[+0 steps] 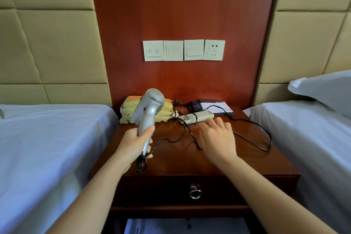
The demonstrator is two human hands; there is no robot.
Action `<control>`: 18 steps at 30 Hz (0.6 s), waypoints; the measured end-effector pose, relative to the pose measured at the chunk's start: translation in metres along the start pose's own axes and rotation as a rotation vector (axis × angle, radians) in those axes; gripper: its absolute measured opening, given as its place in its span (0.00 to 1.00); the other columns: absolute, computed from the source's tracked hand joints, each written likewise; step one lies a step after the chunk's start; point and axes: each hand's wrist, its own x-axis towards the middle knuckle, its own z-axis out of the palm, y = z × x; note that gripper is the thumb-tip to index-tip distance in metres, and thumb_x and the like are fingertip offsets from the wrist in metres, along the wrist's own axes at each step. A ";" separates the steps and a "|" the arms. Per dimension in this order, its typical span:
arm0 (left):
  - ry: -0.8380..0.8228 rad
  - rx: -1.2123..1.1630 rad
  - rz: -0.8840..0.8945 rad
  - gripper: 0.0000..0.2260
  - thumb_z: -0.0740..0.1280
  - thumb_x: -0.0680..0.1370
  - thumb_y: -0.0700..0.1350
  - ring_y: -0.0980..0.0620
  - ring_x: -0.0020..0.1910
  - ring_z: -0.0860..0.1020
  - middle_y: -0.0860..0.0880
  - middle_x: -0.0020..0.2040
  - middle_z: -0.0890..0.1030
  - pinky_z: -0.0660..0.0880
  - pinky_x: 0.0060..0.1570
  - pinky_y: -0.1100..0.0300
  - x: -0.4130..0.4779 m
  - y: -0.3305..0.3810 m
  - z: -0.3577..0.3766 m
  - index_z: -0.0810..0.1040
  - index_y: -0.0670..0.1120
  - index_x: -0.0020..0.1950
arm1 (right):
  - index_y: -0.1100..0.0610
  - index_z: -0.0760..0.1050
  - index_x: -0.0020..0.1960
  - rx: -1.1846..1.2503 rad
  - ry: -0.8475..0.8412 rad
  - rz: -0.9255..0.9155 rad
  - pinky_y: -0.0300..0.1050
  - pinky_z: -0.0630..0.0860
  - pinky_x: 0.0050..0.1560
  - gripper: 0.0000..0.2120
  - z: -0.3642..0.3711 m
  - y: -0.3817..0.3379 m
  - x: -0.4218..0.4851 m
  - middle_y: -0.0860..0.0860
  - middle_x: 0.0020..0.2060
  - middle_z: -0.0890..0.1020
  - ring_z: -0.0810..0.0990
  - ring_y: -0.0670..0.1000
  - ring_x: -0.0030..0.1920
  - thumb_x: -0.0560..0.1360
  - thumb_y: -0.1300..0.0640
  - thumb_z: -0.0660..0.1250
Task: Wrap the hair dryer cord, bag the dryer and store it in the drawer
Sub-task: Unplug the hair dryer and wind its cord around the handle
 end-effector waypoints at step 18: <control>0.002 -0.071 0.078 0.16 0.66 0.77 0.50 0.53 0.24 0.71 0.44 0.34 0.73 0.73 0.25 0.59 -0.002 0.008 0.006 0.76 0.36 0.47 | 0.60 0.65 0.70 0.654 -0.414 0.431 0.46 0.67 0.61 0.22 0.035 -0.009 0.049 0.61 0.66 0.71 0.72 0.59 0.64 0.78 0.55 0.60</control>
